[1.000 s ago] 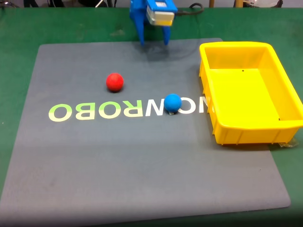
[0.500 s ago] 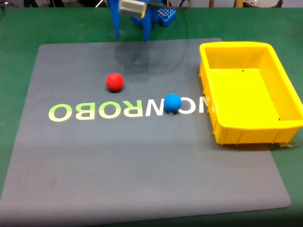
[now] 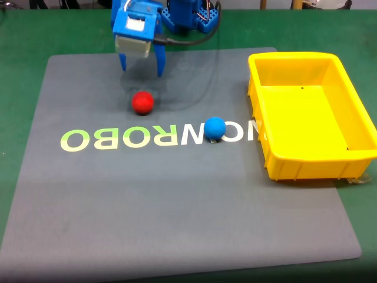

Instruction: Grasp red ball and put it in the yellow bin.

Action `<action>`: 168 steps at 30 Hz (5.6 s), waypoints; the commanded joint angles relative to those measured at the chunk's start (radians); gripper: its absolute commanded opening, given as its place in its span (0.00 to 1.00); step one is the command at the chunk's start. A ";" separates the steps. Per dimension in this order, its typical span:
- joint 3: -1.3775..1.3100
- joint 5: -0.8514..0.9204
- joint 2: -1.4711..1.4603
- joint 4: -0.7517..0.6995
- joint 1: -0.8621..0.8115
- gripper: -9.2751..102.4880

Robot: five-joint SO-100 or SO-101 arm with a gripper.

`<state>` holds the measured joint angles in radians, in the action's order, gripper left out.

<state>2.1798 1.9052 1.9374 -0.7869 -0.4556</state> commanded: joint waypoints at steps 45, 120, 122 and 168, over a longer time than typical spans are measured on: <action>-0.422 -0.092 -0.523 0.091 0.083 0.13; -0.735 -0.342 -0.209 -0.061 0.787 0.38; -0.658 -0.342 -0.110 -0.095 0.762 0.37; 0.922 -0.160 1.390 -0.584 0.344 0.08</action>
<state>3.0695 1.7687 3.3134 -1.3484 -0.1381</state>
